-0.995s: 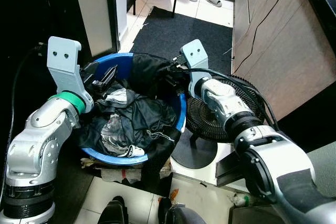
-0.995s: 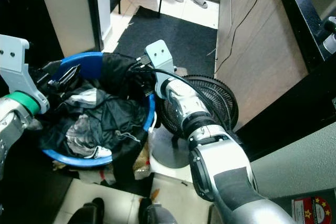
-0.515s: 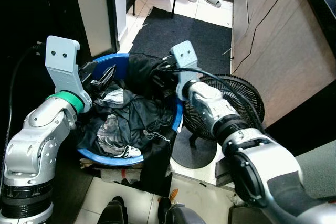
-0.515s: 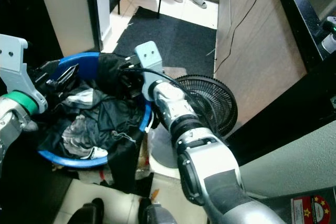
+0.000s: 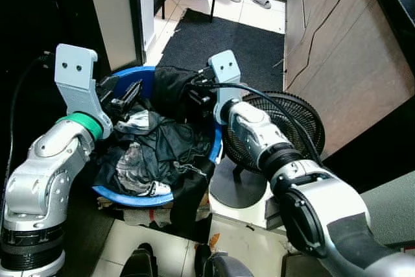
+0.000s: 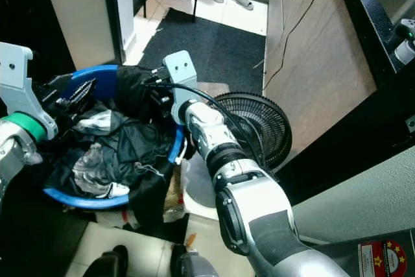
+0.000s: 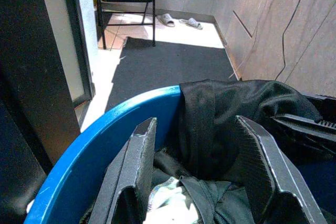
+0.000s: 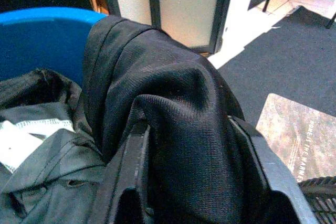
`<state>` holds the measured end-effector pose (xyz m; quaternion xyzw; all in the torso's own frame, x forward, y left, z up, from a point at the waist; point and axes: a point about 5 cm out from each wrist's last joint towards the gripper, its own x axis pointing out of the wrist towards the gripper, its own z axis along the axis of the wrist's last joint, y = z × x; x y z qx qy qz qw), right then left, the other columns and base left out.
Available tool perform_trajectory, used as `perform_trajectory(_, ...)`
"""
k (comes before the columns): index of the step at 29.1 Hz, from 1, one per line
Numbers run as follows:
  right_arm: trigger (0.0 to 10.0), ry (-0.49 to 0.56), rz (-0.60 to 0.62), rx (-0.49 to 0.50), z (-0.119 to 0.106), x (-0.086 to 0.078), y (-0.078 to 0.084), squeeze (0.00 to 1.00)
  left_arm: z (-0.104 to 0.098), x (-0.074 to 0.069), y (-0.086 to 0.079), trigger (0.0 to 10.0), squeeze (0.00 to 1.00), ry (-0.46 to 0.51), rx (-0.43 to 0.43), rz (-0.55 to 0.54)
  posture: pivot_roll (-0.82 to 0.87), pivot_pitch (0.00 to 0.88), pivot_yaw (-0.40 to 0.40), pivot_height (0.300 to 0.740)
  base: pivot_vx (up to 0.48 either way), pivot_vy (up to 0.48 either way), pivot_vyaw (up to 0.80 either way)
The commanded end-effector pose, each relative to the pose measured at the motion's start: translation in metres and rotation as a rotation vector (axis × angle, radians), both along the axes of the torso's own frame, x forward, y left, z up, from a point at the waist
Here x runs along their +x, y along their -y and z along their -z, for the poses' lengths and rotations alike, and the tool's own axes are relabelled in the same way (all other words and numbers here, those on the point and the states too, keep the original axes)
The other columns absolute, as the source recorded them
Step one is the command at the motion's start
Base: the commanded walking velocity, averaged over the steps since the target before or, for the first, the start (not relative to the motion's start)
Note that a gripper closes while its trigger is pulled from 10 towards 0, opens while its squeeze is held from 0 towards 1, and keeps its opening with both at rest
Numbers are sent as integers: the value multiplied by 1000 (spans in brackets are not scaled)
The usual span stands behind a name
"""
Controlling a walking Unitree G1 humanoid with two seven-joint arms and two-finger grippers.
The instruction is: Clothes washing
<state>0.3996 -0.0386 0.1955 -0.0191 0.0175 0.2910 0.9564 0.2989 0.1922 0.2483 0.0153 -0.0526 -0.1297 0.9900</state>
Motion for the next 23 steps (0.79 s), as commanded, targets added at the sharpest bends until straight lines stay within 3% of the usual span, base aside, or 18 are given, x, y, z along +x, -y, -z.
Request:
perform_trajectory(1,0,-30,-18,33,10,-4,-3,0,3,-3,1,10000,0,-14,0,4,179,154,-85,740,0,0,0)
perform_trajectory(5,0,-28,-17,47,9,-4,-3,0,3,-3,1,10000,0,-15,0,3,179,154,-85,740,0,0,0)
perform_trajectory(10,0,-13,-81,256,-5,-5,-7,0,4,-3,0,10000,0,-17,0,1,179,156,-85,740,0,0,0)
perform_trajectory(13,0,16,-113,323,-12,-6,-9,0,4,-3,0,10000,0,-18,0,1,179,158,-85,740,0,0,0)
perform_trajectory(23,0,49,-161,426,-19,-7,-9,0,4,-3,0,10000,0,-19,1,3,178,158,-80,740,0,0,0)
